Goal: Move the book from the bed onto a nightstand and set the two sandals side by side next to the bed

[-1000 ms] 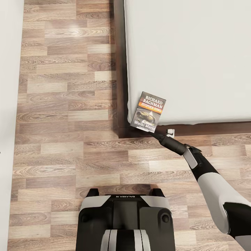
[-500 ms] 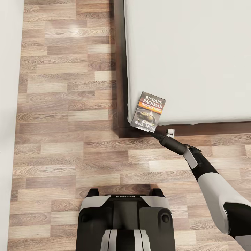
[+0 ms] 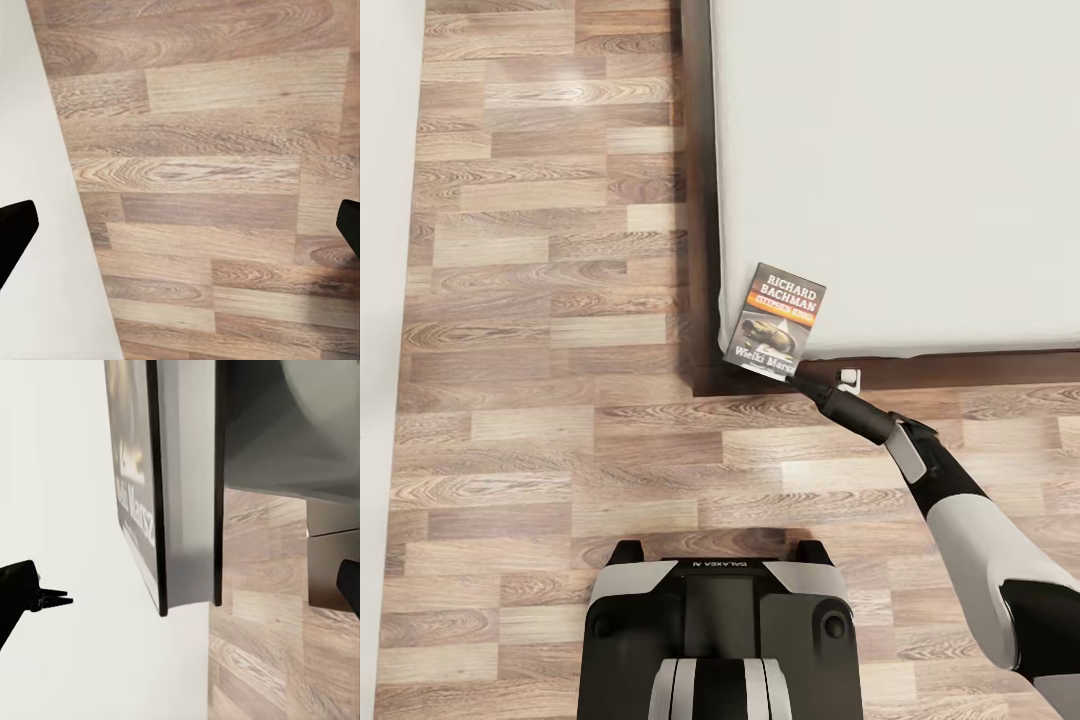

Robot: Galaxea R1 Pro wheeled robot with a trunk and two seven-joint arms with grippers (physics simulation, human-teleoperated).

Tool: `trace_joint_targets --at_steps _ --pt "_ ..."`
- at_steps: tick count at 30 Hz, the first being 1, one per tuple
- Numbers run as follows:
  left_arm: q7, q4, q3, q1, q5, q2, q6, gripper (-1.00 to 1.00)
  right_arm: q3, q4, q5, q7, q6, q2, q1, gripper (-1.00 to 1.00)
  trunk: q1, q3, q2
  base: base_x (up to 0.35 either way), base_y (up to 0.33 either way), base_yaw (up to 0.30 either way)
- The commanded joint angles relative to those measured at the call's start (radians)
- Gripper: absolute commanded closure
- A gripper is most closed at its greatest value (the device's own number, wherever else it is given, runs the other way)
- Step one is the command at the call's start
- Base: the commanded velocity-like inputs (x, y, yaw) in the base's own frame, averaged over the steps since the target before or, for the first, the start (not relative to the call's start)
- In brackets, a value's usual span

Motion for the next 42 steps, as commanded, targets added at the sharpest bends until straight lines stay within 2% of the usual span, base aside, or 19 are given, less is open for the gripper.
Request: trace_joint_targets --at_steps 1,42 --pt "-0.01 0.0 0.001 -0.001 -0.009 0.0 0.004 -1.0 0.0 0.0 -0.005 0.002 0.01 0.0 -0.002 -1.0 0.0 0.0 0.0 0.0 -0.02 0.0" --pt "-0.01 0.0 0.001 -0.001 -0.009 0.0 0.004 -1.0 -0.002 -0.022 -0.004 -0.001 0.01 0.004 -0.01 -1.0 0.0 0.0 0.0 0.0 -0.003 0.0"
